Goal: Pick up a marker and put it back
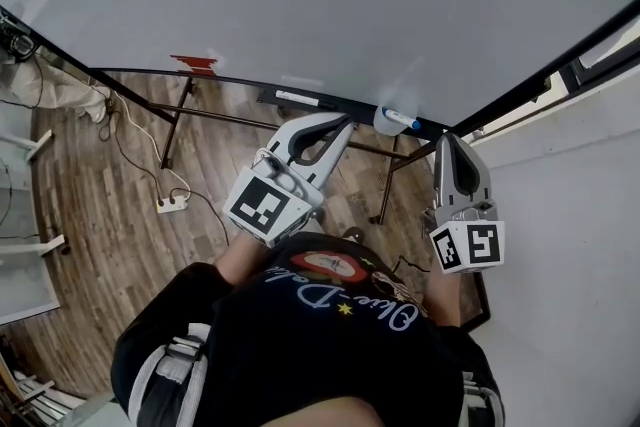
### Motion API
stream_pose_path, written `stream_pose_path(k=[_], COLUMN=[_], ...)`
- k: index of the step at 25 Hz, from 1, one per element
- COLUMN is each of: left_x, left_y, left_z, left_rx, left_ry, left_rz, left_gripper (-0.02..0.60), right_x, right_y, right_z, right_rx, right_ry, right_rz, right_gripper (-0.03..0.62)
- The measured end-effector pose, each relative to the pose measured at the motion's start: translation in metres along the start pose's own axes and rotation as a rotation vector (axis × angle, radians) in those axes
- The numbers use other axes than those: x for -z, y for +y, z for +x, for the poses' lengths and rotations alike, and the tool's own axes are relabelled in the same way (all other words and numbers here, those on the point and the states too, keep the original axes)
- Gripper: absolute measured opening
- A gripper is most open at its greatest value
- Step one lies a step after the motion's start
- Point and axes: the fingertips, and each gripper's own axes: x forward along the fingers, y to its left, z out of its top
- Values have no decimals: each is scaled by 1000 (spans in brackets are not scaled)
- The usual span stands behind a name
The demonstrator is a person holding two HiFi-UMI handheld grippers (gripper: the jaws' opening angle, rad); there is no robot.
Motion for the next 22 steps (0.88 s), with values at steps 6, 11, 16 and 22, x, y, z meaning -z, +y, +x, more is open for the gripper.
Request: stream_pose_path(k=[6, 11, 16, 22], left_x=[1, 0, 2, 1], left_y=[0, 1, 0, 1], left_z=[-1, 0, 2, 3], left_rx=[-2, -3, 0, -2], left_ry=[2, 2, 6, 5], left_rz=[3, 7, 6, 1], left_gripper=[3, 3, 3, 3], right_x=[-2, -2, 0, -1], right_y=[2, 2, 1, 1], right_z=[1, 1, 0, 1], right_rx=[-6, -13, -15, -19], right_ry=[-5, 0, 5, 6], right_rz=[-2, 5, 10, 7], right_gripper=[0, 0, 0, 0])
